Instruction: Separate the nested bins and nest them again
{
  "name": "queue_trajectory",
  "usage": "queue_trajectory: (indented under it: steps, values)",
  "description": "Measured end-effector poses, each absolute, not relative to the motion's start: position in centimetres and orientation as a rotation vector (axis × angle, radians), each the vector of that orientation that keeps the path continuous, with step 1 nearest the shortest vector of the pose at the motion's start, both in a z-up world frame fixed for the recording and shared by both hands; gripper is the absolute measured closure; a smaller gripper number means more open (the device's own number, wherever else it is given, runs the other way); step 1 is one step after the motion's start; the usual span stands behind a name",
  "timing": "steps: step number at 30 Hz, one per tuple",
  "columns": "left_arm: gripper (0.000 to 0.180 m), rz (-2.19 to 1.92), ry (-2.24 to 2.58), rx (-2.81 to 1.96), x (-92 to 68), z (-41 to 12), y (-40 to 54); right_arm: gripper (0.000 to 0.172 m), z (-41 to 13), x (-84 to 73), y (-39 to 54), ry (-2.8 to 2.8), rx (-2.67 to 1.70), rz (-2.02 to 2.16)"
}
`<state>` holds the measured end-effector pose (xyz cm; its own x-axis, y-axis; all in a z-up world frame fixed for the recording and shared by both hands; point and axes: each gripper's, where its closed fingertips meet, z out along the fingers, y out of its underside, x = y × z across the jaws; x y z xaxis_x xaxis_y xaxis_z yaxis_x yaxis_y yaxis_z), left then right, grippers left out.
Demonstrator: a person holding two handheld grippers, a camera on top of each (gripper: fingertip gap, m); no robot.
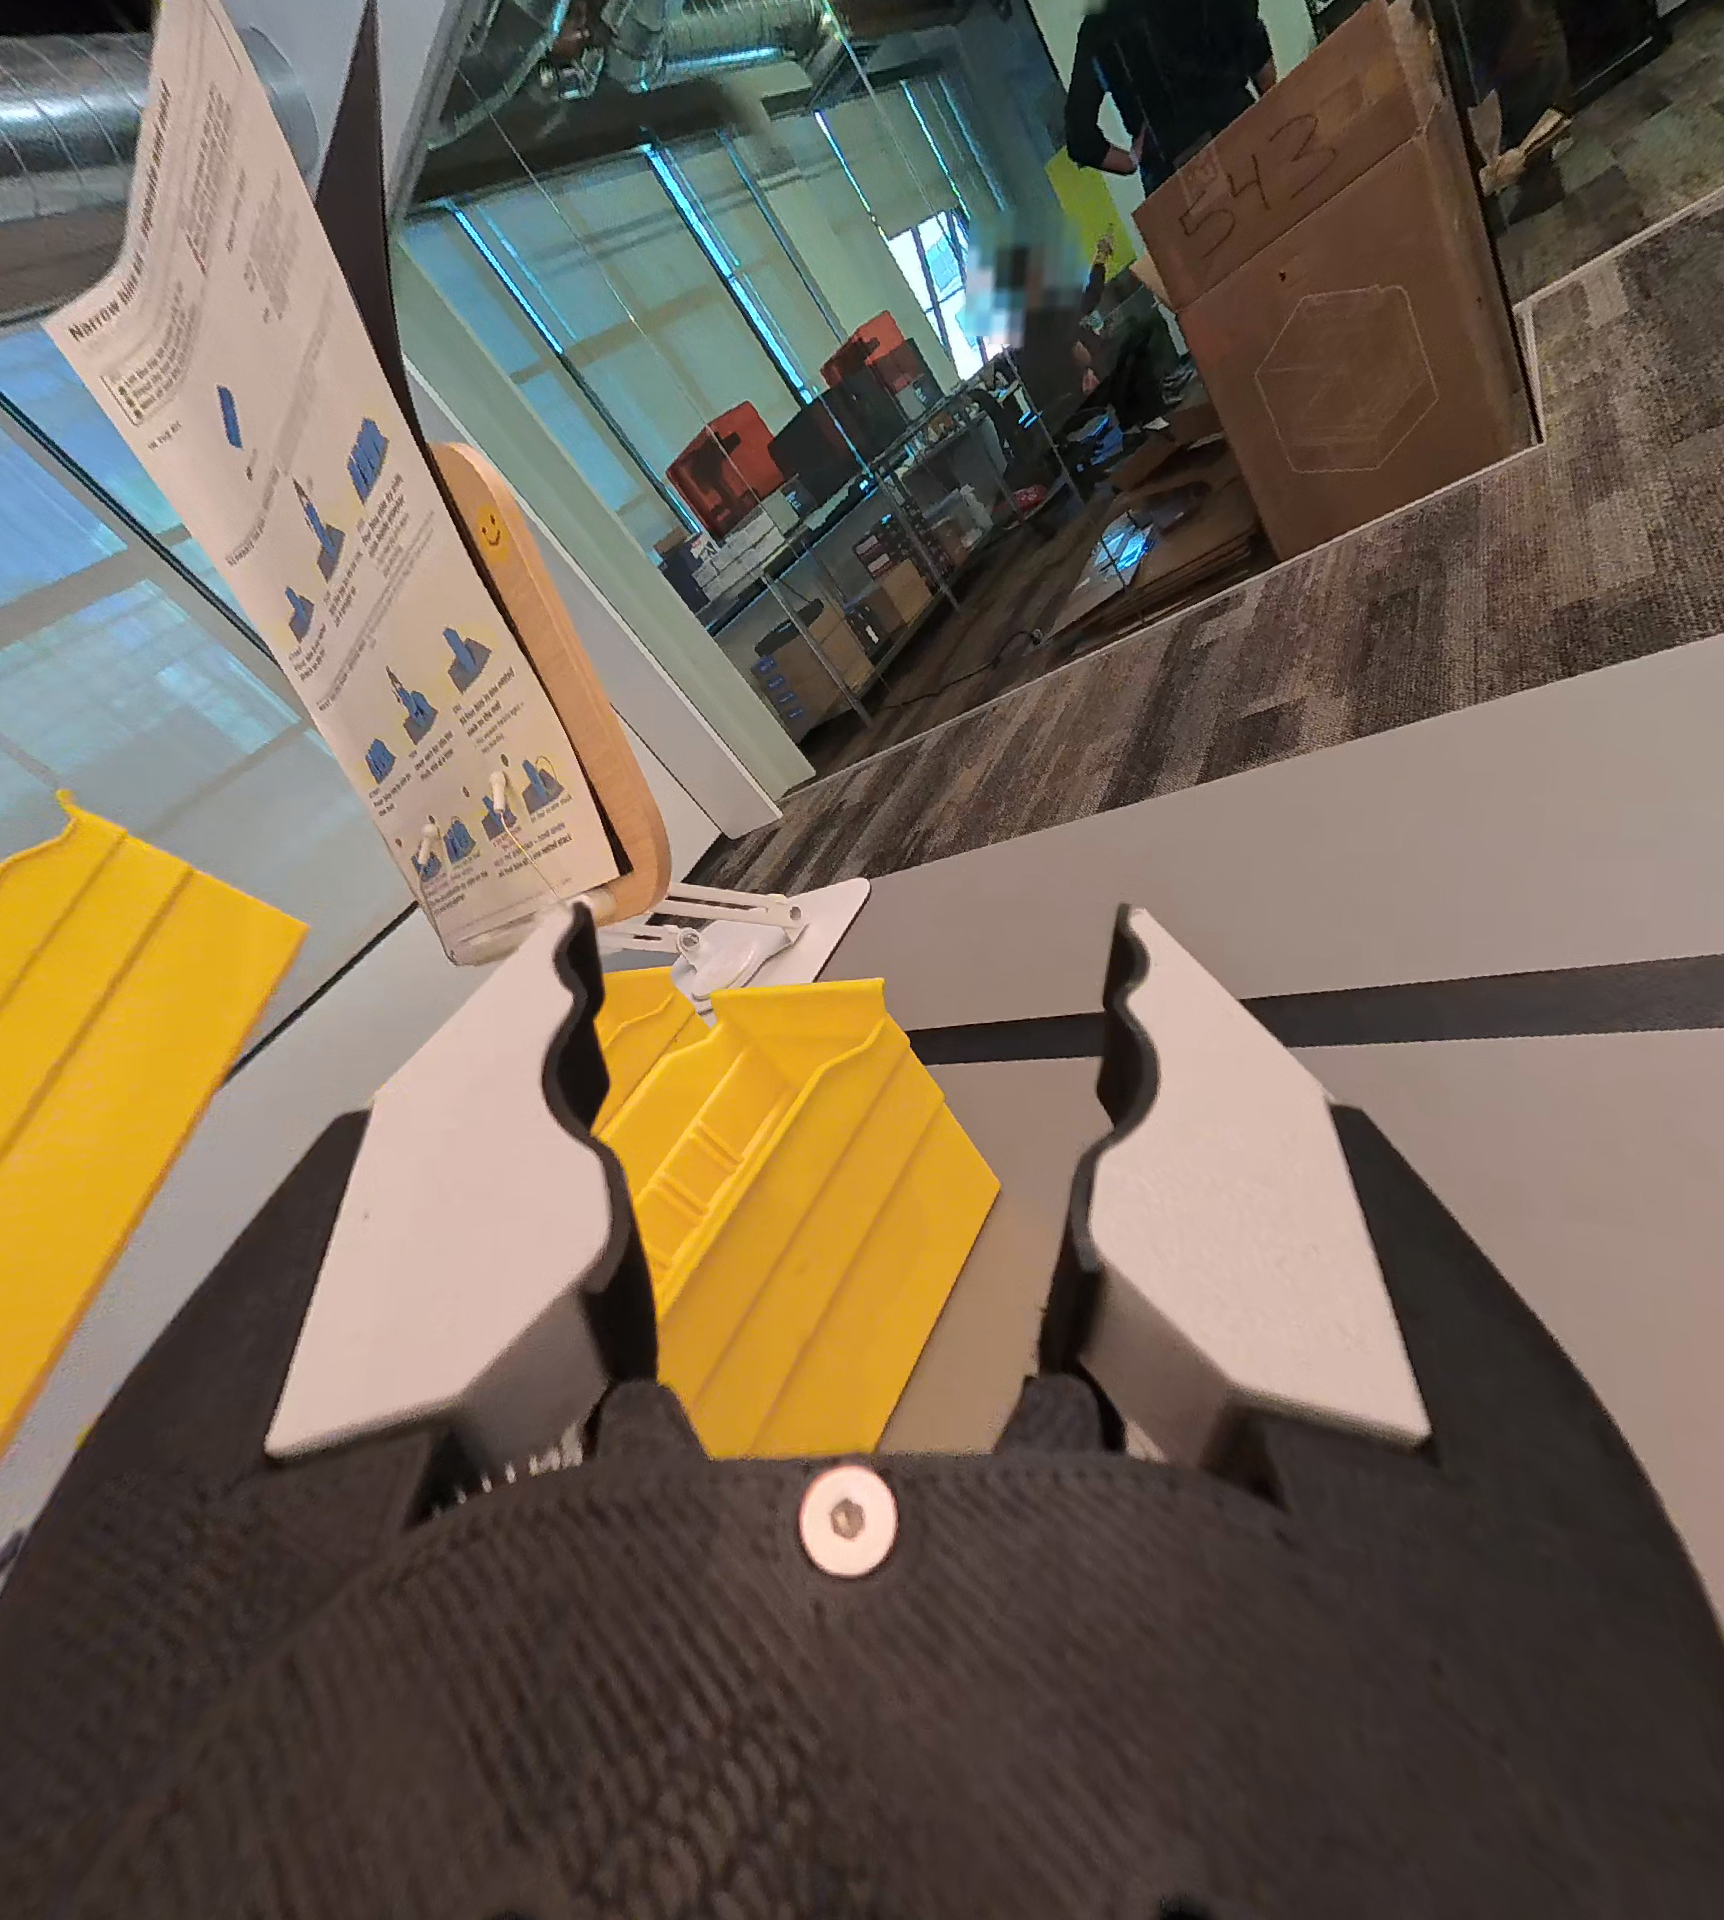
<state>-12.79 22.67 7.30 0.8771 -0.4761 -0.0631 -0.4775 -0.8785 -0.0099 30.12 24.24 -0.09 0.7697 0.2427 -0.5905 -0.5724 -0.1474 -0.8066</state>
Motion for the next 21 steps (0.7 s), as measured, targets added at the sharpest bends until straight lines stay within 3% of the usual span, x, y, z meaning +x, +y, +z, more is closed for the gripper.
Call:
queue_trajectory:
  steps: [7, 21]
  values:
    - [0.063, 0.153, 0.660, -3.089, -21.9, 6.9, 23.3, 0.075, -0.5, 30.0, 24.4, 0.250, -1.567, 0.694]
    - [0.064, 0.346, 0.557, -3.130, -36.5, -1.8, 28.5, 0.076, -1.0, 29.8, 24.9, 0.192, -1.585, 0.593]
